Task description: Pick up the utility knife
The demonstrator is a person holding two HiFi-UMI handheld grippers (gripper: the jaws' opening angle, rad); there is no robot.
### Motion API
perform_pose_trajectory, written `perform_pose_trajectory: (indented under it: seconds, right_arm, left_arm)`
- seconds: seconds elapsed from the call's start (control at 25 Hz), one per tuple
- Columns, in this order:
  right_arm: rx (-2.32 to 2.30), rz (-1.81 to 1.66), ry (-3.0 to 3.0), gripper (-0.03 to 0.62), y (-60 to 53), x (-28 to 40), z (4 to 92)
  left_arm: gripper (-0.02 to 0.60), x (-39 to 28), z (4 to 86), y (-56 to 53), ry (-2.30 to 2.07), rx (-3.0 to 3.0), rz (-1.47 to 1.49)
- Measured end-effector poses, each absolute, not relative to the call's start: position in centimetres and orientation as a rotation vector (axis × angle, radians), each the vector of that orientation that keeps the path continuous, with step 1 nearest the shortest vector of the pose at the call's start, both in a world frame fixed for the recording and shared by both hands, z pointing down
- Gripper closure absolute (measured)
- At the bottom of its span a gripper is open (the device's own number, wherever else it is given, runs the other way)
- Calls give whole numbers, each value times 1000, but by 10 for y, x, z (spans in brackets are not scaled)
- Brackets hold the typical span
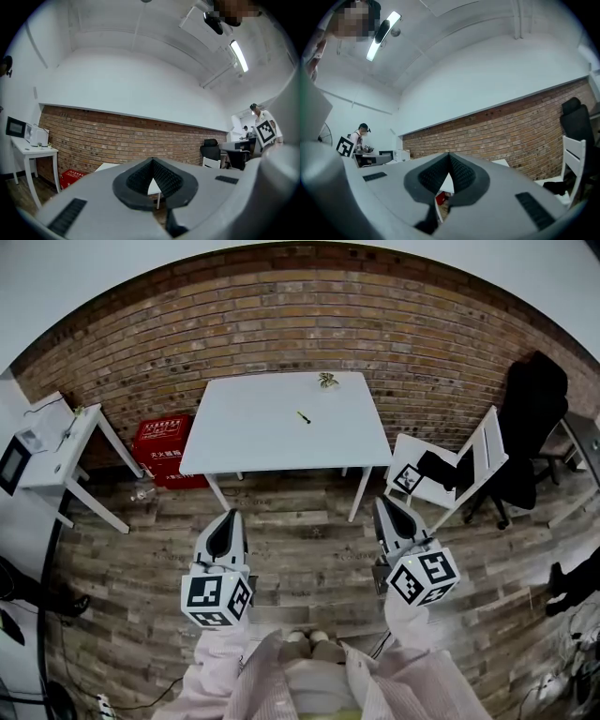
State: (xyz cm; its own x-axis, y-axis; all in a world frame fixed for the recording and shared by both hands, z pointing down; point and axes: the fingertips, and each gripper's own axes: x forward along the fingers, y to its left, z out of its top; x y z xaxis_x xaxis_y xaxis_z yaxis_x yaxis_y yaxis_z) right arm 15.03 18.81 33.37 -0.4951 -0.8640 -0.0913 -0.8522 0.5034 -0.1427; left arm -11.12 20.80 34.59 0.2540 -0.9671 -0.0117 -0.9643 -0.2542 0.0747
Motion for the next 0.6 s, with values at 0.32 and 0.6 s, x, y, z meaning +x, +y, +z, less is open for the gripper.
perform_pose_trajectory:
  seconds: [0.32, 0.6]
  right_arm:
    - [-1491, -143, 2617, 589, 176, 163, 347]
    - [-1479, -183, 2632, 544, 164, 166, 358]
  left_arm:
    - [590, -97, 352, 201, -1879, 2434, -86]
    - [591, -93, 363, 198, -1889, 2404, -69]
